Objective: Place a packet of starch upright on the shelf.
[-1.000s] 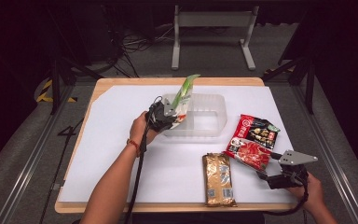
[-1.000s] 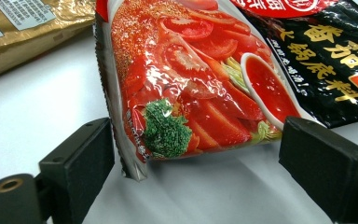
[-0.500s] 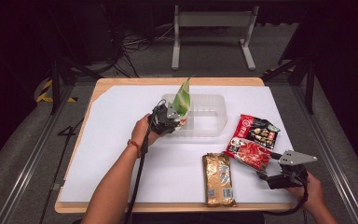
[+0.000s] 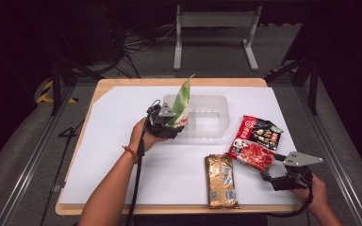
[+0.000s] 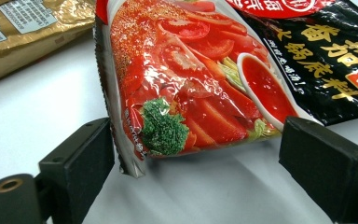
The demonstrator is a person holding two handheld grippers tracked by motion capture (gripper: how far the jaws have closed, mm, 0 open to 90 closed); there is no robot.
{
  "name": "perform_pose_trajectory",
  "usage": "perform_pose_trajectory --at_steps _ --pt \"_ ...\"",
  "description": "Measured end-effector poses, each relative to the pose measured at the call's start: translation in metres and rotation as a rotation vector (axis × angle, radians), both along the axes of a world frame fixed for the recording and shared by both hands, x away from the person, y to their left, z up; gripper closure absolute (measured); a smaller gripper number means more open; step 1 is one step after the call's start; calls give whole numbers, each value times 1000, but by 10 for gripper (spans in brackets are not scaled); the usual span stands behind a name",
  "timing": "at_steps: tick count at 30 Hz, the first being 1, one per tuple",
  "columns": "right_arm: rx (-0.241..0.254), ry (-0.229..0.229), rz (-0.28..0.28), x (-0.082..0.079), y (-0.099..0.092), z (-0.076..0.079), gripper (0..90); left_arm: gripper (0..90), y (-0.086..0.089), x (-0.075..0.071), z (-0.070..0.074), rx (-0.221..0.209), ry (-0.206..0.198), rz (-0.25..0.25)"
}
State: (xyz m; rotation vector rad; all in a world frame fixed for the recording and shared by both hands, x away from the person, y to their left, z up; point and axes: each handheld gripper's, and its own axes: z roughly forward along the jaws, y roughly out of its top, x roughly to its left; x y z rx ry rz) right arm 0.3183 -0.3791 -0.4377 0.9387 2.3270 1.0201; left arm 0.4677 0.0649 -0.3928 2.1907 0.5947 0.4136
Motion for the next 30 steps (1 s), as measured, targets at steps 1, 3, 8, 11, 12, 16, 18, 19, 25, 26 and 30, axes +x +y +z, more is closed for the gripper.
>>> perform_pose_trajectory --at_steps 1,3,8,11,12,16,18,19,25,26,30 --pt "1 0 0 0 0 0 107 360 4 -4 2 -19 -11 -2" --pt "5 1 -1 0 0 0 108 336 10 -10 4 -52 -12 -9" --pt "27 4 -6 1 -3 1 110 234 28 -37 8 -97 -58 -29" --pt "35 7 -9 1 -4 1 111 201 34 -48 8 -106 -65 -29" --pt "42 11 -9 2 -4 1 111 188 41 -58 7 -94 -82 -21" --pt "62 14 -13 3 -6 2 111 162 49 -68 3 -85 -87 -13" --pt "70 13 -15 3 -6 2 108 157 53 -72 -1 -74 -84 -15" --pt "82 12 -19 3 -7 3 104 154 55 -74 -3 -66 -94 -7" --pt "133 12 -34 4 -13 5 84 92 65 -80 -12 -73 -69 34" --pt "129 10 -32 4 -13 5 84 92 68 -82 -14 -72 -68 37" --pt "119 3 -34 2 -12 6 86 90 72 -86 -19 -63 -58 36"
